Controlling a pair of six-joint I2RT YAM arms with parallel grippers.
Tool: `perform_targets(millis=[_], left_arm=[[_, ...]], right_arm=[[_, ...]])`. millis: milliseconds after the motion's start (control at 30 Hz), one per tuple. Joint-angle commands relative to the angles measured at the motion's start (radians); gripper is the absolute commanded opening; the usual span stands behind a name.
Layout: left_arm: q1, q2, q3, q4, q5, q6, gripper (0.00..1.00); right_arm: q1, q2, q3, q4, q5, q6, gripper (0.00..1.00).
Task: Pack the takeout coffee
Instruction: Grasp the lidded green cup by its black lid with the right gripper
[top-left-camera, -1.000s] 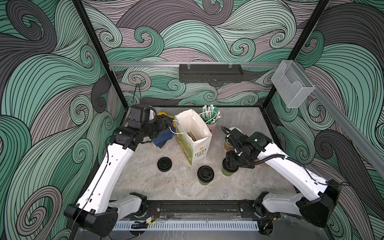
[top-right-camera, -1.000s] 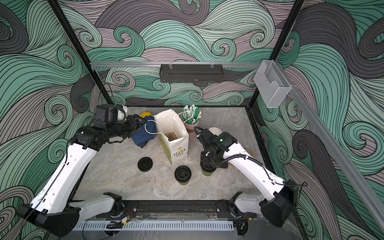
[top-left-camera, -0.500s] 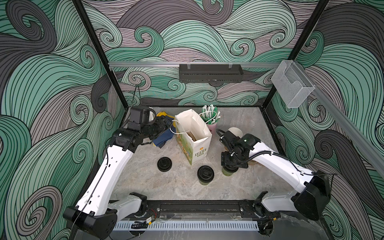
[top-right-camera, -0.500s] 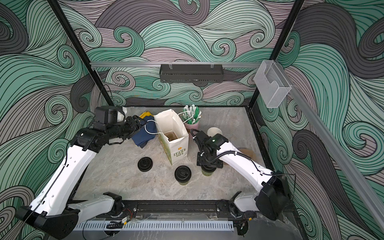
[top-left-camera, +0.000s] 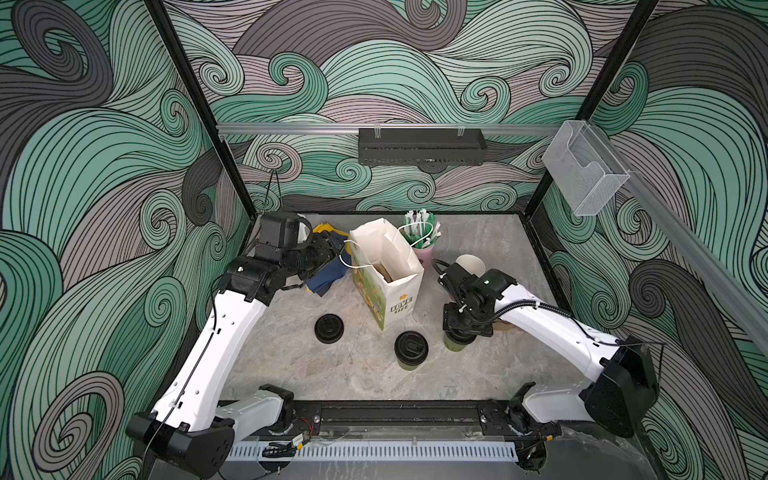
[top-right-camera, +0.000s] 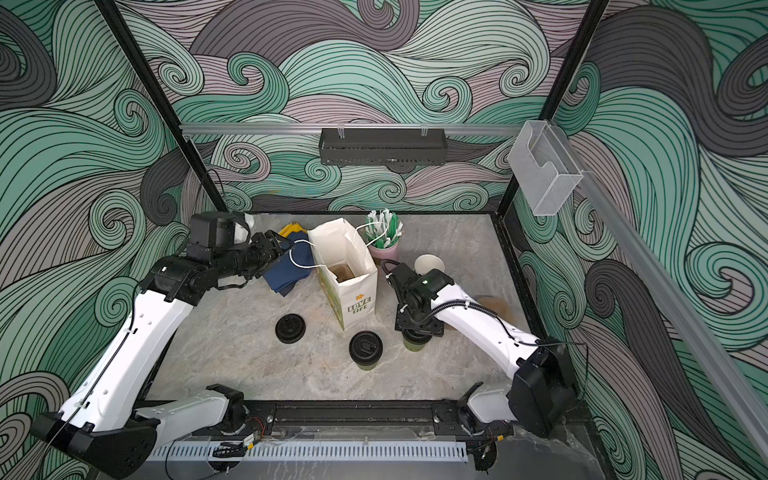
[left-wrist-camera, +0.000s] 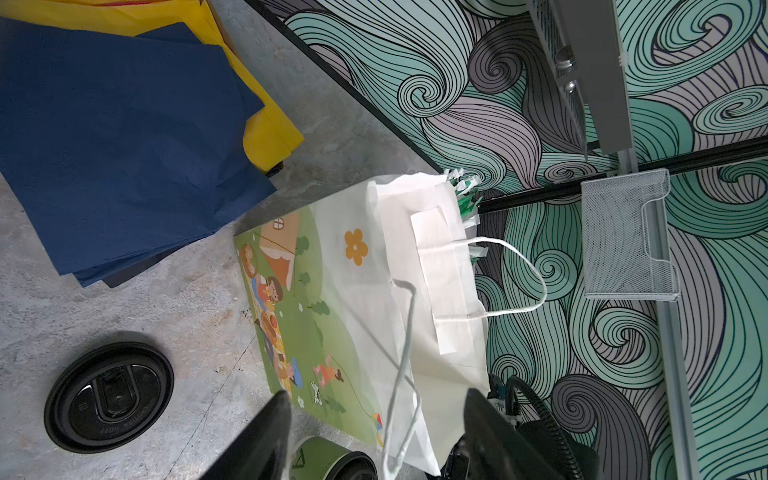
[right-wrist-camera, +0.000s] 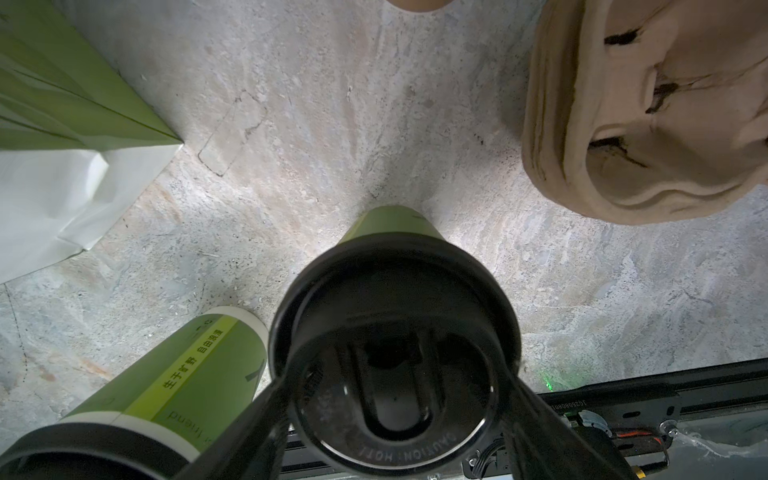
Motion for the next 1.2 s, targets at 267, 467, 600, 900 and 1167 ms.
perform_targets(millis=[267, 467, 600, 900, 1167], left_arm=[[0.01, -0.012, 0.006, 0.001, -0.008, -0.001, 0.68], [0.012, -0.013, 0.007, -0.01, -0.012, -0.002, 0.69], [0.015, -0.014, 0.01, -0.024, -0.018, -0.003, 0.68], [0.016, 0.001, 0.031, -0.062, -0.005, 0.007, 0.71], [0.019, 0.032, 0.063, -0.076, 0.01, 0.031, 0.73]], right_arm=[[-0.014, -0.001, -0.016, 0.014, 0.006, 0.034, 0.73], [-0.014, -0.022, -0.018, 0.006, -0.005, 0.034, 0.68], [-0.014, -0.049, -0.003, -0.036, -0.006, 0.017, 0.66], [-0.014, -0.123, 0.129, -0.29, -0.022, -0.137, 0.65], [-0.009, -0.143, 0.353, -0.493, -0.064, -0.316, 0.65]])
